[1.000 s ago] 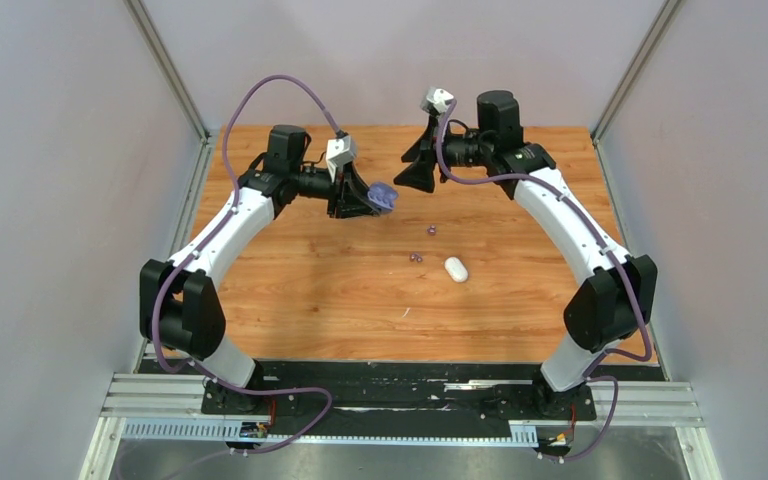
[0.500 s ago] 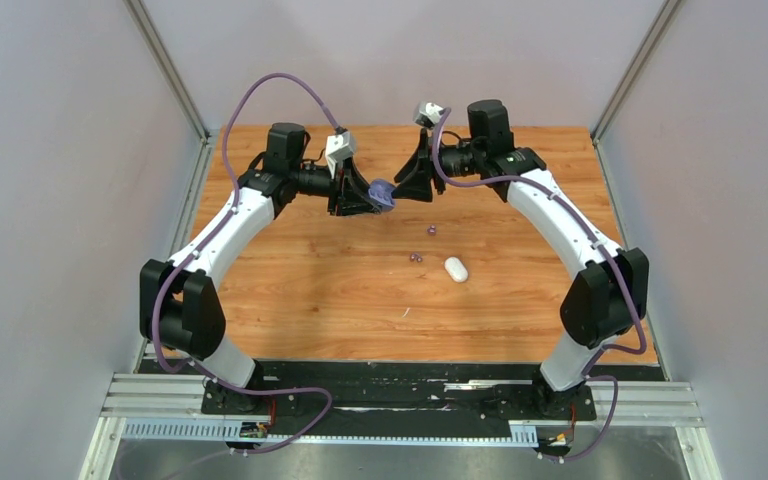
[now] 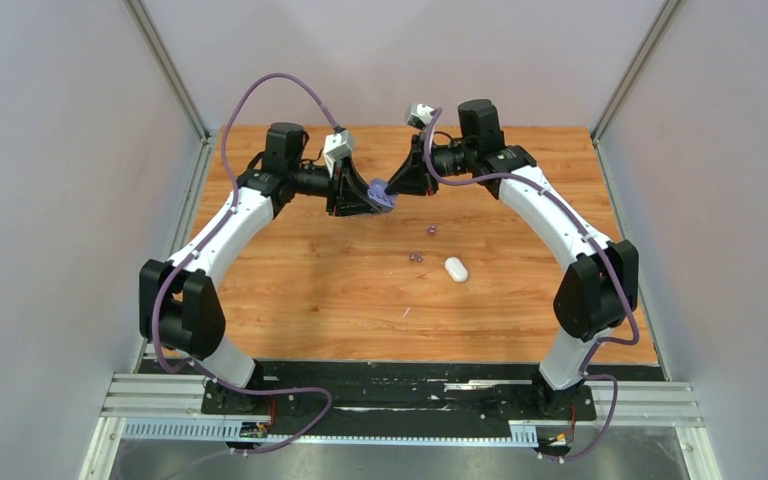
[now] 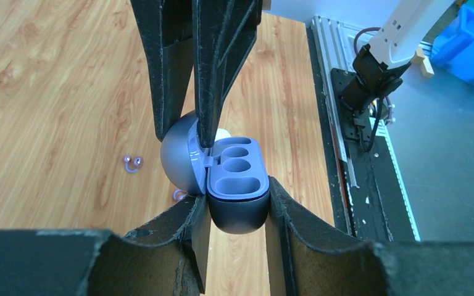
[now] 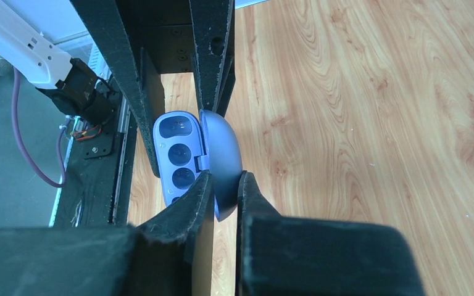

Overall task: Insert the wireless bluetooth earbuds into the charging case
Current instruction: Place the charging case at the center of the board.

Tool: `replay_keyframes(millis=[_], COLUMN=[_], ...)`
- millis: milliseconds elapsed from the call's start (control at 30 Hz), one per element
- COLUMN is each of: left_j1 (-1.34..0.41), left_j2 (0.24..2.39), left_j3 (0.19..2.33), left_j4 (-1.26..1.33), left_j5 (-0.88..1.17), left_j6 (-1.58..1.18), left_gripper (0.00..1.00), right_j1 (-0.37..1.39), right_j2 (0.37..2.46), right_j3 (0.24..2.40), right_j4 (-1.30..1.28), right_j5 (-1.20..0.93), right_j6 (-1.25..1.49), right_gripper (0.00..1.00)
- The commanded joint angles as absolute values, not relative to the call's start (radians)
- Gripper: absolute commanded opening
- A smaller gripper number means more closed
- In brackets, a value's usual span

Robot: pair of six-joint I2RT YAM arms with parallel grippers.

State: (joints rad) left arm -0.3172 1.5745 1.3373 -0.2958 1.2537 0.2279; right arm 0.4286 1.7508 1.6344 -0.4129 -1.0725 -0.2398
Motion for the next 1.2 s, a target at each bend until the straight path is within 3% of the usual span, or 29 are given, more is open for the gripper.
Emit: replay_keyframes(millis=[0,67,233,300,467,533,567,633,867,1167], left_j1=[-0.322,-0.322,-0.322,-0.322,-0.297,-0.271,-0.253,-0.229,-0.148,-0.088], left_j2=[1.565,1.564,1.554,1.547,1.533,1.527,1.524,1.512,1.437,1.323], left_j3=[1.343,1.344,1.340,1.336,1.342,1.342,1.344,1.354,1.327,1.187], left_j4=[-0.261,-0.264,-0.308,-0.315,-0.330,-0.334,-0.341,-0.391,-0.583,-0.347], left_j5=[1.277,1.254,1.167,1.125,1.070,1.079,1.085,1.094,1.086,1.026], left_j6=[0.229,0.223,0.242,0.233,0.203,0.188,0.189,0.223,0.337,0.094], left_gripper=[0.00,0.01,0.39,0.50,0.65,0.75,0.89,0.98,1.00,1.00], right_j1=[0.442,0.443,0.443,0.444,0.443,0.445,0.445,0.446,0.470,0.575], right_j2=[1.762,1.762,1.753,1.749,1.743,1.743,1.742,1.740,1.739,1.746], right_j3=[1.682,1.683,1.677,1.673,1.671,1.673,1.673,1.671,1.654,1.578], right_j4=[-0.397,-0.397,-0.403,-0.409,-0.419,-0.421,-0.422,-0.423,-0.446,-0.470], right_j5=[-1.118,-1.119,-1.103,-1.096,-1.077,-1.072,-1.069,-1.060,-1.010,-0.743], right_j6=[-0.233,-0.237,-0.263,-0.278,-0.302,-0.306,-0.309,-0.317,-0.388,-0.574], right_gripper=[0.00,0.00,0.00,0.00,0.00,0.00,0.00,0.00,0.00,0.00])
